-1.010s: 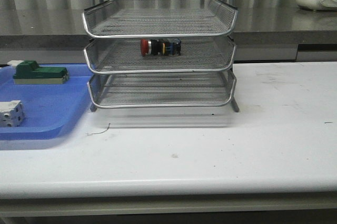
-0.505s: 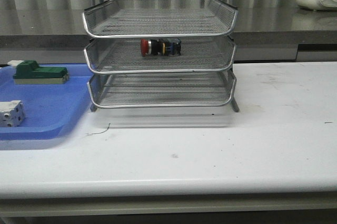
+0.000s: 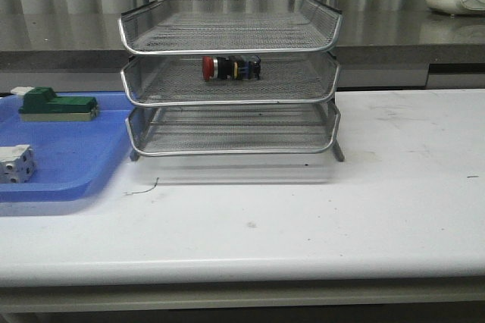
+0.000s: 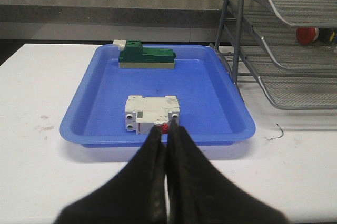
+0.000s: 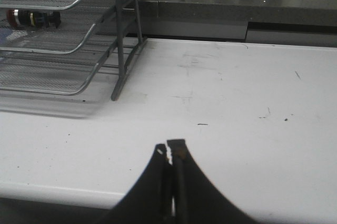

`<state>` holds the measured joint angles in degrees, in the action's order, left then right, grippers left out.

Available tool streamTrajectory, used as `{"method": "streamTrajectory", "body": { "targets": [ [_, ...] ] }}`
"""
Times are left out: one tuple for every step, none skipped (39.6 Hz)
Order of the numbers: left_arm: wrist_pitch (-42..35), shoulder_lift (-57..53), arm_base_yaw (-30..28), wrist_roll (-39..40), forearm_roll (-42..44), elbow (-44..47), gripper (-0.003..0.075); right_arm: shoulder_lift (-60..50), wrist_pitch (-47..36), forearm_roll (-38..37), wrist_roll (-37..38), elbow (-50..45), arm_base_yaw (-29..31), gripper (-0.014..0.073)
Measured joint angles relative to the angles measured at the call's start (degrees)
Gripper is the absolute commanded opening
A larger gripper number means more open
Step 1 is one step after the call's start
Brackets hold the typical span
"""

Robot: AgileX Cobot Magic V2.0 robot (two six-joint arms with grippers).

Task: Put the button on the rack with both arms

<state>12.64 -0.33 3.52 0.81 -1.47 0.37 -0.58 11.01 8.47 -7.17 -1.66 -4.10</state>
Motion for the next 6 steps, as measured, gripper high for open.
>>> {"method": "streamTrajectory", "body": {
  "targets": [
    [0.0, 0.0, 0.0, 0.0, 0.0, 0.0, -0.0019, 0.0, 0.0, 0.0, 0.0, 0.0, 0.0, -0.006],
    [0.0, 0.0, 0.0, 0.0, 0.0, 0.0, -0.0019, 0.0, 0.0, 0.0, 0.0, 0.0, 0.0, -0.006],
    [0.0, 0.0, 0.0, 0.0, 0.0, 0.0, -0.0019, 0.0, 0.0, 0.0, 0.0, 0.0, 0.0, -0.006],
    [0.0, 0.0, 0.0, 0.0, 0.0, 0.0, -0.0019, 0.0, 0.0, 0.0, 0.0, 0.0, 0.0, -0.006],
    [0.0, 0.0, 0.0, 0.0, 0.0, 0.0, -0.0019, 0.0, 0.0, 0.0, 0.0, 0.0, 0.0, -0.006],
    [0.0, 0.0, 0.0, 0.0, 0.0, 0.0, -0.0019, 0.0, 0.0, 0.0, 0.0, 0.0, 0.0, -0.006]
  ]
}}
